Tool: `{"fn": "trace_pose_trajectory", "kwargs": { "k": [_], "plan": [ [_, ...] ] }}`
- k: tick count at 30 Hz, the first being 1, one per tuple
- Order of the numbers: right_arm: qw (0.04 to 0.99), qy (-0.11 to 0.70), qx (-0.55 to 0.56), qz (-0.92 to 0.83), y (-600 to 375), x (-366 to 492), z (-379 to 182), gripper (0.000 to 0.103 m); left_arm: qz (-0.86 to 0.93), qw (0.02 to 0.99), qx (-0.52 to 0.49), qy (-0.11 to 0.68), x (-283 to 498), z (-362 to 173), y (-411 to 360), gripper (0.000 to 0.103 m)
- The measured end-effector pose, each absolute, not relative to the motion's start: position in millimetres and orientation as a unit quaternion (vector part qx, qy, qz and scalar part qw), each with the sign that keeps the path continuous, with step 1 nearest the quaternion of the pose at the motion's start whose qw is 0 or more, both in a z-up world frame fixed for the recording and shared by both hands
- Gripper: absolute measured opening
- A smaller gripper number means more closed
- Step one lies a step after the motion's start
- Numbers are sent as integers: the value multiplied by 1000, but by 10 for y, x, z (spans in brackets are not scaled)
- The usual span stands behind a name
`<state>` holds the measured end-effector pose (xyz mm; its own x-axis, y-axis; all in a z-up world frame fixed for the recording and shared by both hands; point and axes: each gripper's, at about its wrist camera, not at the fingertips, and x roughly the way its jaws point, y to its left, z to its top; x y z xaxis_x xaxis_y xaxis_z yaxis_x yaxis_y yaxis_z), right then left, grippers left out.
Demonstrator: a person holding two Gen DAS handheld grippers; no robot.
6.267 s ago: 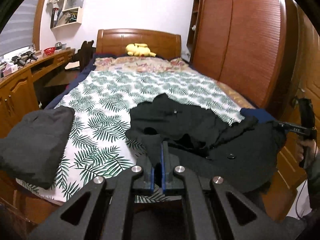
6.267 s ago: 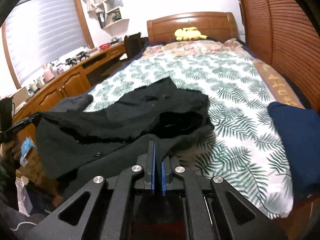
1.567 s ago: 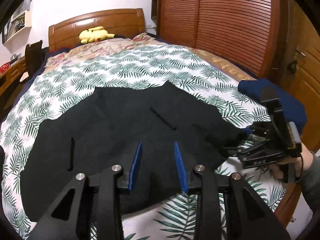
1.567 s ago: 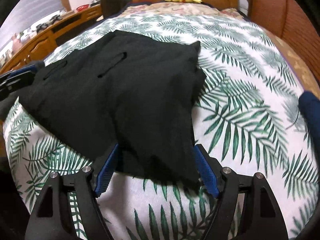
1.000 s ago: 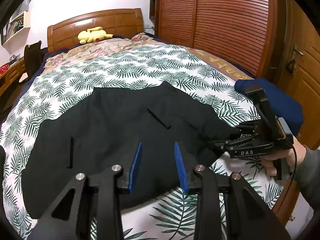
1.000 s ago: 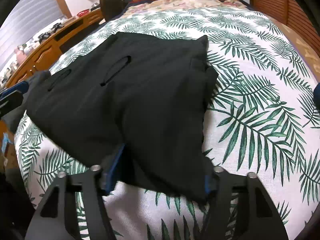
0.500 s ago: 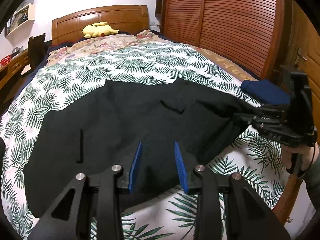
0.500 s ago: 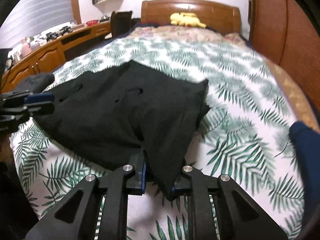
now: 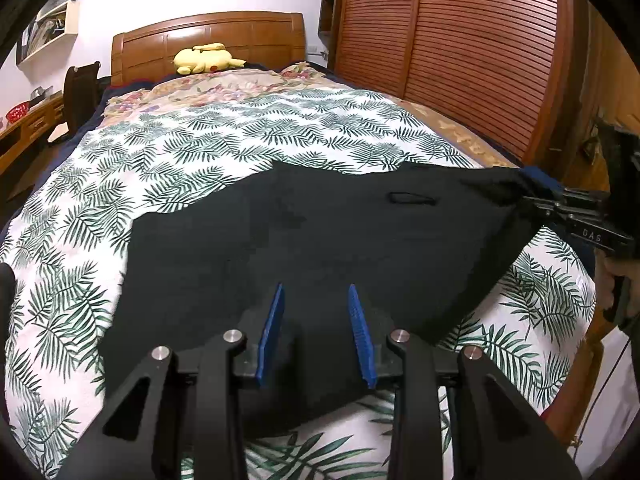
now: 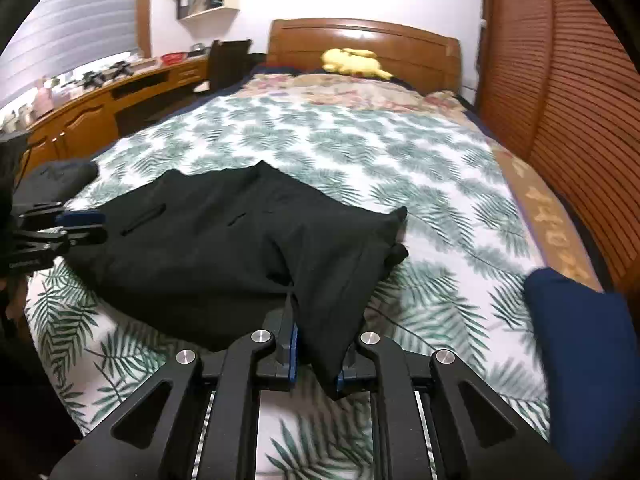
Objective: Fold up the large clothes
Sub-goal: 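Grasp a corner of the folded coat with the right tool and lift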
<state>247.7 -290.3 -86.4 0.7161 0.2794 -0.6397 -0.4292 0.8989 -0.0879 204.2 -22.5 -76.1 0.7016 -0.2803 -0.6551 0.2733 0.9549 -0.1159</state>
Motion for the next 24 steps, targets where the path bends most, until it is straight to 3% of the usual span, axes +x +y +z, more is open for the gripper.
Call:
{"fn": "trace_pose_trajectory", "kwargs": {
  "k": [9,24],
  "plan": [
    [912,355,-115,169,-2906,2497,-918,10,-138,932,-22,336,1922,-624,75,32],
    [907,272,-148,288,-1519,2364,-373,9,-88,942,-41,322,1704,-596,776,32]
  ]
}}
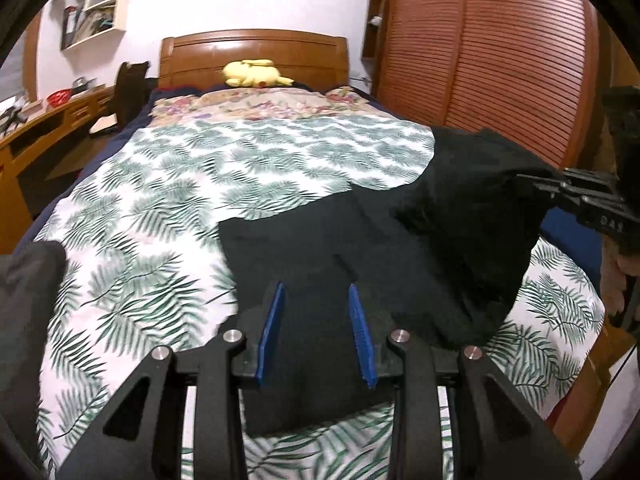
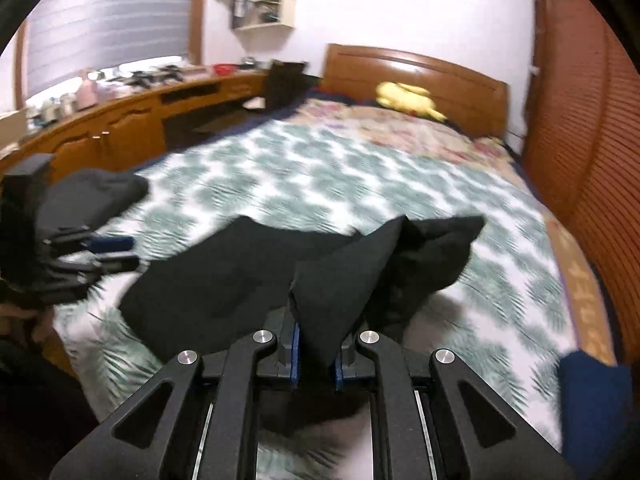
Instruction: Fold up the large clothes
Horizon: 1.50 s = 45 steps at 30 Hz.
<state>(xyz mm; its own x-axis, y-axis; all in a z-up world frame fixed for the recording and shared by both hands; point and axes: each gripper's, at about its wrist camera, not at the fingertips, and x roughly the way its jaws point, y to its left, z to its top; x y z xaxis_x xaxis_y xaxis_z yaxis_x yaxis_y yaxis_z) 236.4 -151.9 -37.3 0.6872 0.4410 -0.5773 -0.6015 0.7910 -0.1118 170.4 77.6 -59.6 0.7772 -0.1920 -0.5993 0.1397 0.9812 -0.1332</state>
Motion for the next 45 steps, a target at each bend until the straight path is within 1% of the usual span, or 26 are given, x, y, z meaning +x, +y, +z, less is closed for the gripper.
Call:
{"fn": "trace_pose_trajectory", "kwargs": {
  "k": [7,13,14,16,17,18,20,27,32,38,45],
  "plan": [
    [876,276,-167,359,-633,2314,-615,8,-63,946,-68,312,1641,-573,1138,32],
    [857,330,-142,369,-312,2437,-1033,12,-63,946,-75,309,1643,-570,1199,32],
    [854,339,-134,371,-299,2448,-1092,14,-64,946,-74,309,1640,-573,1195,32],
    [851,347,-131,373,-275,2427,-1104,24,-64,946,-73,309,1637,-569,1194,32],
    [848,348,-131,378,-274,2405,-1083,38,-66,946,-74,308,1640,-565,1193,32],
    [844,347,-132,386,-269,2367,-1047,50,-67,946,-75,307,1636,-559,1193,32],
    [846,333,-141,392,-283,2258,-934,55,-69,947,-77,306,1641,-548,1185,32],
    [870,298,-167,356,-530,2103,-632,55,-76,947,-79,302,1658,-531,1124,32],
    [885,302,-151,322,-895,2199,-603,55,-89,947,-82,297,1669,-498,1044,32],
    [893,331,-142,271,-1264,2323,-805,55,-118,946,-82,289,1678,-453,853,32],
    [886,354,-153,258,-1370,2339,-1038,55,-142,942,-79,292,1705,-446,698,32]
  ]
}}
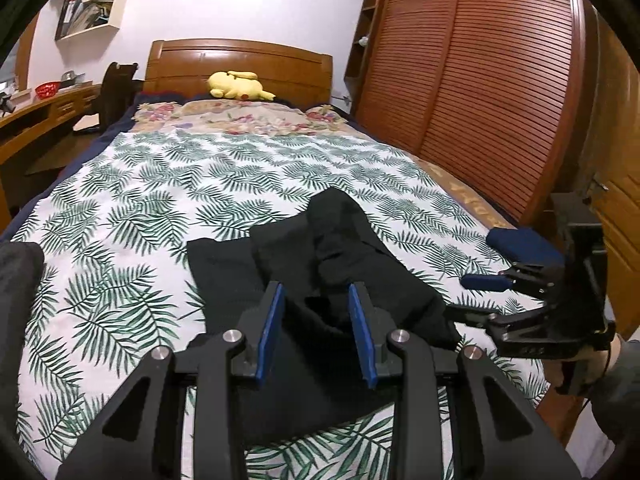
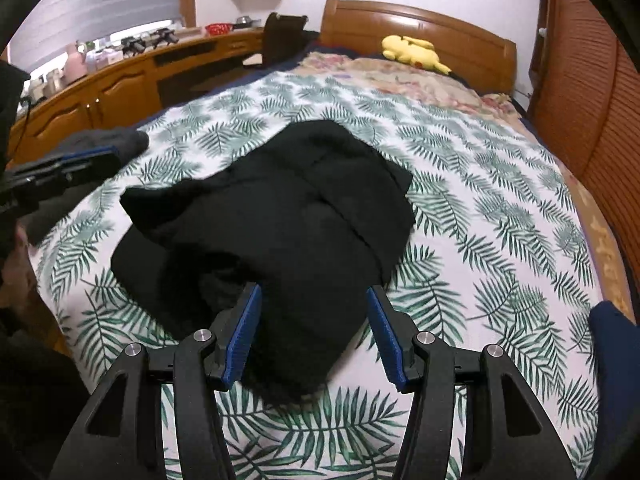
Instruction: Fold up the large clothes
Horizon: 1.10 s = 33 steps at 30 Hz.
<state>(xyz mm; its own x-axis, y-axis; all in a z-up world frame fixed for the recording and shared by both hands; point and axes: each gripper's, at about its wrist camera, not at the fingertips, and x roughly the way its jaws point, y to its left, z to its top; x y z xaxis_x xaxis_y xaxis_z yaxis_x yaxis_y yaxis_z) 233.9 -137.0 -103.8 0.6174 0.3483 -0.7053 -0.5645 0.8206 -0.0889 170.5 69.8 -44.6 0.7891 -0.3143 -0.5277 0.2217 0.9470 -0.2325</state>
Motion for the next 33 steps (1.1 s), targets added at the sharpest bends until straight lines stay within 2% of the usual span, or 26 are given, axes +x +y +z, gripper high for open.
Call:
{"fn": "trace_pose_trajectory", "kwargs": {
  "k": [12,23,24,26,27,33],
  "plan": [
    [873,376,-145,275,-1267,2343,-1270,55,-176,931,-77,309,1740,-524,529,32],
    [875,375,-141,270,-1337,2257,-1259,55,-160,925,-66,338,1860,-734,439,32],
    [876,374,-141,269,-1358,2243,-1249,55,-162,925,-66,337,1864,-744,434,26],
    [878,372,-139,267,-1402,2216,-1229,55,-171,923,-62,339,1873,-761,405,8],
    [879,372,-137,266,-1429,2200,-1218,55,-172,923,-57,338,1863,-753,385,4],
    [882,369,-121,268,-1582,2122,-1150,55,-150,940,-27,305,1684,-551,346,3]
  ]
}}
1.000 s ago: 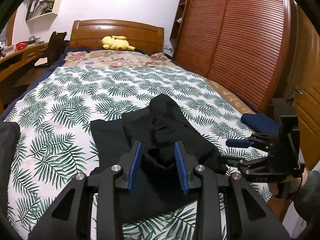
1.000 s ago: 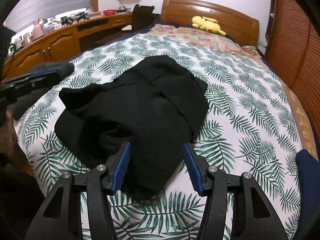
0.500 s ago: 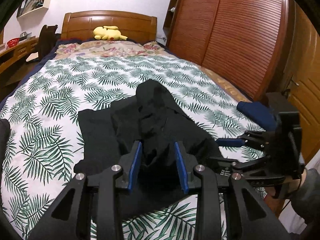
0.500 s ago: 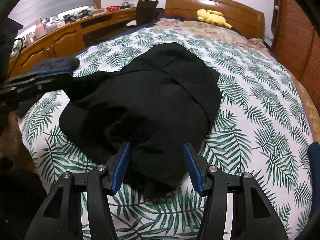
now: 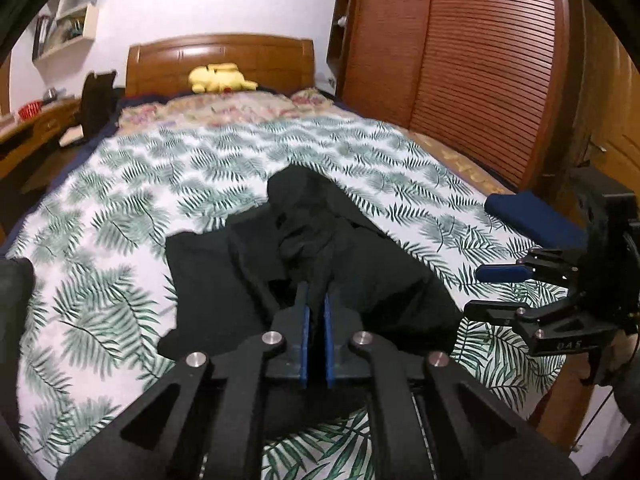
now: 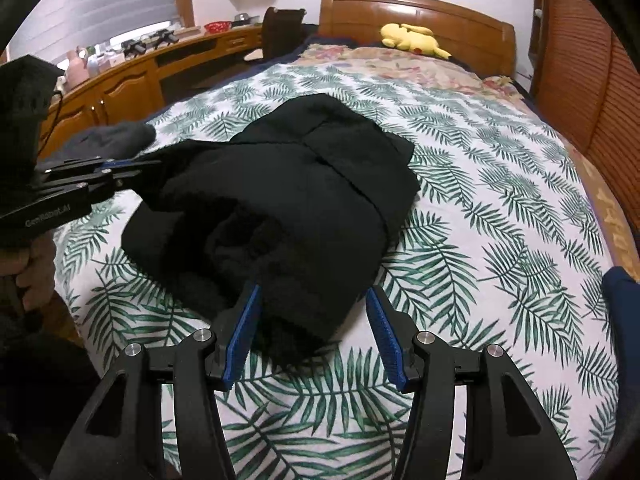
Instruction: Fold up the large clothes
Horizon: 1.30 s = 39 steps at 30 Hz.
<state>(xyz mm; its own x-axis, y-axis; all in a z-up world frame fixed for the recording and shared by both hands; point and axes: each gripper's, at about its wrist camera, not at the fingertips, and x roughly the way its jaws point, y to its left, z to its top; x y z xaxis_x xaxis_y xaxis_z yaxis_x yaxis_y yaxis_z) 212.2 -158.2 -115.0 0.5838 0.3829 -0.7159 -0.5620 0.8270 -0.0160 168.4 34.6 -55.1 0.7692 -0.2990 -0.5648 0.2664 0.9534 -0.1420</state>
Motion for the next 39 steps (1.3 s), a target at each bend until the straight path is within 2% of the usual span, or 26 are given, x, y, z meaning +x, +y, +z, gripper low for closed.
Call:
{"fn": "trace_pose_trajectory", "kwargs": {
  "k": [8,11,15,27,39],
  "plan": [
    [873,360,-142,298,-1387,2185,-980,55,-93,947,-34,304,1522,-560,738,3],
    [870,349,-145,316,-1237,2227,-948,42,-71,947,-48,309,1411,-633,941,3],
    [860,353,-131,345,-1008,2279,-993,38,-57,948,-49,308,1198,-663,1021,3],
    [825,404,-161,362,-784,2195,-1590,38,-35,935,-39,352,1048,-874,903,4],
    [848,391,-141,328,-1257,1958,-1223,41,-21,932,-4,362,729,-429,741,8]
  ]
}}
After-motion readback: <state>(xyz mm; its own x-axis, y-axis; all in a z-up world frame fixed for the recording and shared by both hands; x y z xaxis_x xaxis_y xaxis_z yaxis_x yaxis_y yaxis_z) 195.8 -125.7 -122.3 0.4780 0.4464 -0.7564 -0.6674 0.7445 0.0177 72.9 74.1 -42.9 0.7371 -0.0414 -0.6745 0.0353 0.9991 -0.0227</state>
